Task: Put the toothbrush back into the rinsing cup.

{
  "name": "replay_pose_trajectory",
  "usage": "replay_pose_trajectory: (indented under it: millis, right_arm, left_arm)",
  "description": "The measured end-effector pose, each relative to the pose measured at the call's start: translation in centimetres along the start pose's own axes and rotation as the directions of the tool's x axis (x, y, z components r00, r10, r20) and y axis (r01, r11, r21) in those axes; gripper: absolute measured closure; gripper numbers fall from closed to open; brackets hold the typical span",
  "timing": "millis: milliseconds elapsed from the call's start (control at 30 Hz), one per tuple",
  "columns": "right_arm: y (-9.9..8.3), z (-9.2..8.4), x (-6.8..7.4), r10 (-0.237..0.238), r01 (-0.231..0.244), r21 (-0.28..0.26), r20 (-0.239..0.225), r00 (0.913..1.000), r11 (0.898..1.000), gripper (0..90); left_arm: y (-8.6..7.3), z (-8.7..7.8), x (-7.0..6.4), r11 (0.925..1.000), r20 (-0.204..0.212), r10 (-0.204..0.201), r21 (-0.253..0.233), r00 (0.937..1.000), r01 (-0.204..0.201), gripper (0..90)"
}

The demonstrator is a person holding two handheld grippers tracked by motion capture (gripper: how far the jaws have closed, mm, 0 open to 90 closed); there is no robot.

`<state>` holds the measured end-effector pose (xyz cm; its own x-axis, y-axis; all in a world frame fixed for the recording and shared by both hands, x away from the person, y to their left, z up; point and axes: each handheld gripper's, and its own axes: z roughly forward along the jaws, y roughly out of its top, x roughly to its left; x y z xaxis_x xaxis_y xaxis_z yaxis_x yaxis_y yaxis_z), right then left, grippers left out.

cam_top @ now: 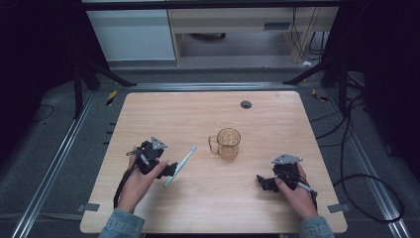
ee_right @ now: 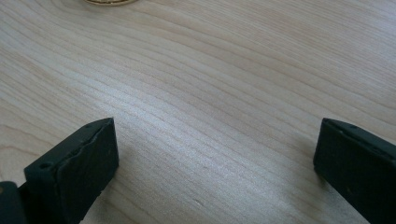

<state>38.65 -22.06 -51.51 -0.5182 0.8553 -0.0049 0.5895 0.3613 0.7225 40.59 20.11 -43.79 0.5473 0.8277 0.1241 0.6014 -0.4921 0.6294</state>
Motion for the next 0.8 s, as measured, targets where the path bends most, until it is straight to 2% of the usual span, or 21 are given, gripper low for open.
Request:
replay_pose_trajectory:
  millis: [100,233,300,367,433,567,800]
  right_arm:
    - [0.0,0.0,0.0,-0.001,0.001,-0.001,0.000,1.0000,1.000,0.4]
    - [0.0,0.0,0.0,-0.001,0.001,0.000,0.000,1.0000,1.000,0.4]
    - [0.0,0.0,0.0,-0.001,0.001,-0.001,0.000,1.0000,1.000,0.4]
    - [0.0,0.0,0.0,0.005,-0.005,0.000,0.002,1.0000,1.000,0.4]
    - [0.0,0.0,0.1,0.012,-0.012,-0.001,0.008,0.9999,1.000,0.4]
    - [0.0,0.0,0.2,0.018,-0.018,0.000,0.011,0.9998,1.000,0.4]
    - [0.0,0.1,0.1,0.012,-0.012,-0.004,0.018,0.9998,1.000,0.3]
  left_arm:
    - [0.9,0.4,-0.7,0.9987,0.018,0.029,0.042,0.9994,-0.029,5.4]
    - [2.3,0.5,-1.2,0.9917,0.015,0.083,0.097,0.9964,-0.085,6.2]
    - [3.1,0.6,-1.3,0.9876,0.049,0.110,0.107,0.9927,-0.115,7.7]
    - [3.6,1.1,-1.2,0.9891,0.090,0.092,0.107,0.9916,-0.102,9.1]
    - [4.2,1.7,-1.2,0.9860,0.109,0.085,0.134,0.9904,-0.099,10.8]
    - [5.3,2.4,-1.3,0.9820,0.087,0.086,0.161,0.9925,-0.099,19.3]
    - [6.3,3.5,-1.9,0.9652,0.115,0.114,0.222,0.9868,-0.138,23.6]
